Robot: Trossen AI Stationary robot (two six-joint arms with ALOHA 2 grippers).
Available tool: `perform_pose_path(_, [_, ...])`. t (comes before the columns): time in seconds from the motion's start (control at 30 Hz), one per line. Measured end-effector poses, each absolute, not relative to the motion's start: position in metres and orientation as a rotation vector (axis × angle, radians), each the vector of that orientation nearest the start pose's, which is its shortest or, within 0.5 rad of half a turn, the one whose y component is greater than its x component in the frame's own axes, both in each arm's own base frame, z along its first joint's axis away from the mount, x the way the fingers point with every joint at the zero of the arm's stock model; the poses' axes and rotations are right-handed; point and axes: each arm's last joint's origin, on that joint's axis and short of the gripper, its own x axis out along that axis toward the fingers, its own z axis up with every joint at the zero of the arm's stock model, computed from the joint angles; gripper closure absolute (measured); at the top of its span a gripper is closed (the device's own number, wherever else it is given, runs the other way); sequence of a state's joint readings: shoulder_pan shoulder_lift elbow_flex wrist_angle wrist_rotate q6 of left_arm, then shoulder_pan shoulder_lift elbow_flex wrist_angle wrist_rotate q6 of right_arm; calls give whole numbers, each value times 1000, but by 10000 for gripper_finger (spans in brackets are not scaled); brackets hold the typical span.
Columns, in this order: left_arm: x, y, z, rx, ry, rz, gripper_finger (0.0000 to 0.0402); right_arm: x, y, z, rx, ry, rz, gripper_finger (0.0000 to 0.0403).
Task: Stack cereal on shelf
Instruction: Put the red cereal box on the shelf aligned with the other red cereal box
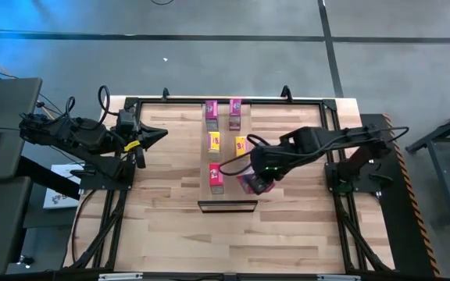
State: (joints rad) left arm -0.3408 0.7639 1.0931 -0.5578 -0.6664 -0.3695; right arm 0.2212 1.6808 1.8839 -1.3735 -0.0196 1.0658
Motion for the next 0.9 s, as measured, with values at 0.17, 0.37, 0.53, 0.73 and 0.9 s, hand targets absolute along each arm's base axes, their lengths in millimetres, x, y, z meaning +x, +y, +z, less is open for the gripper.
perform_pose_path(0.17, [128,-27,402,-254,138,356,401,312,68,380,789,1161,-421,304])
perform_pose_path(0.37, [128,-27,402,-257,138,356,401,312,68,380,751,1158,-409,304])
perform_pose_path(0.53, [128,-27,402,-258,138,356,401,313,68,379,727,1164,-402,304])
perform_pose_path(0.73, [129,-27,401,-258,139,356,402,316,68,376,731,1162,-418,303])
perform_pose_path(0.9, [129,-27,401,-257,139,356,401,320,69,378,748,1125,-386,275])
